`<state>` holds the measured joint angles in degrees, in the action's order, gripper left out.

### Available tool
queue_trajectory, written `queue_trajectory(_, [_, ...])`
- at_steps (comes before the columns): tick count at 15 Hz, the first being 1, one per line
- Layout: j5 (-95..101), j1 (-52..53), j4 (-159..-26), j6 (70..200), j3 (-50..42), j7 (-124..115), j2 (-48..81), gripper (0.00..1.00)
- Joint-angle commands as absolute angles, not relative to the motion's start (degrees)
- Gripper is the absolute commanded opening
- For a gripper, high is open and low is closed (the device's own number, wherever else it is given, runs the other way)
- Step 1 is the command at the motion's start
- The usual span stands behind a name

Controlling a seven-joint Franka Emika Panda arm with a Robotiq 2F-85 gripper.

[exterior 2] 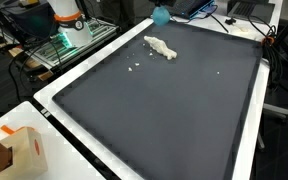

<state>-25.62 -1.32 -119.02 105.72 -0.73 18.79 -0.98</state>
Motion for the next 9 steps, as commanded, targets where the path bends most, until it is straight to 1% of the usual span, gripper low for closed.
queue_trajectory(1, [-18.8,-0.2,-122.1,109.7,0.2,11.3,-5.3,0.25])
queue_trajectory(6, [-10.9,0.9,-123.1,113.3,1.8,5.4,-7.9,0.25])
queue_trajectory(9, [-6.3,1.4,-122.8,113.3,2.6,2.4,-8.6,0.25])
